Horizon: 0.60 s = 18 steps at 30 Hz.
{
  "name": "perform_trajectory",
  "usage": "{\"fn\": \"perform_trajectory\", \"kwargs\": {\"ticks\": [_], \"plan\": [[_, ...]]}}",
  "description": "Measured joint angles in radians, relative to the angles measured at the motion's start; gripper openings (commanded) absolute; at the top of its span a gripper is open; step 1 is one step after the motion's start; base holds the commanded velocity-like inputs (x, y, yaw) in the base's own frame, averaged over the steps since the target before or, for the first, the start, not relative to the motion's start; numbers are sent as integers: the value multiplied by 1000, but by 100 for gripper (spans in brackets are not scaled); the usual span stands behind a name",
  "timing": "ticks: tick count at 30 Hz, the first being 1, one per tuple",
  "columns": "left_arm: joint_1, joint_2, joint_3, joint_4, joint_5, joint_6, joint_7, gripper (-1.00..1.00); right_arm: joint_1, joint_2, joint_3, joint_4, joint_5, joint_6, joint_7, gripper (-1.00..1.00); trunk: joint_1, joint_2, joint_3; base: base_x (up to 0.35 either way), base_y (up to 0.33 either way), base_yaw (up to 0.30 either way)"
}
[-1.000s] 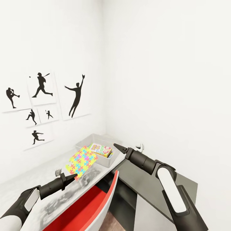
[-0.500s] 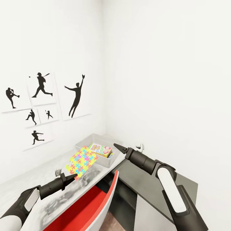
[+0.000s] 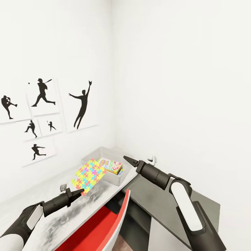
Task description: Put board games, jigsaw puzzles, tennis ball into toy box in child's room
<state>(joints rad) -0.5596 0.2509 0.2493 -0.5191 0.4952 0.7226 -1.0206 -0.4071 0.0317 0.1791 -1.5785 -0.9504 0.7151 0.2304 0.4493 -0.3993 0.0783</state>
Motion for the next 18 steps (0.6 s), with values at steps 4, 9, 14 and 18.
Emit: {"fn": "perform_trajectory", "kwargs": {"ticks": [4, 9, 14, 18], "plan": [[0, 0, 0, 0, 0, 0, 0, -100, 0, 0, 0, 0, 0, 0, 0, 100, 0, 0, 0, 89, 28, 0], [0, 0, 0, 0, 0, 0, 0, -100, 0, 0, 0, 0, 0, 0, 0, 100, 0, 0, 0, 105, 5, 0], [0, 0, 0, 0, 0, 0, 0, -100, 0, 0, 0, 0, 0, 1, 0, 100, 0, 0, 0, 122, 1, 0], [0, 0, 0, 0, 0, 0, 0, -100, 0, 0, 1, 0, 0, 1, 0, 100, 0, 0, 0, 16, 0, 0]]}}
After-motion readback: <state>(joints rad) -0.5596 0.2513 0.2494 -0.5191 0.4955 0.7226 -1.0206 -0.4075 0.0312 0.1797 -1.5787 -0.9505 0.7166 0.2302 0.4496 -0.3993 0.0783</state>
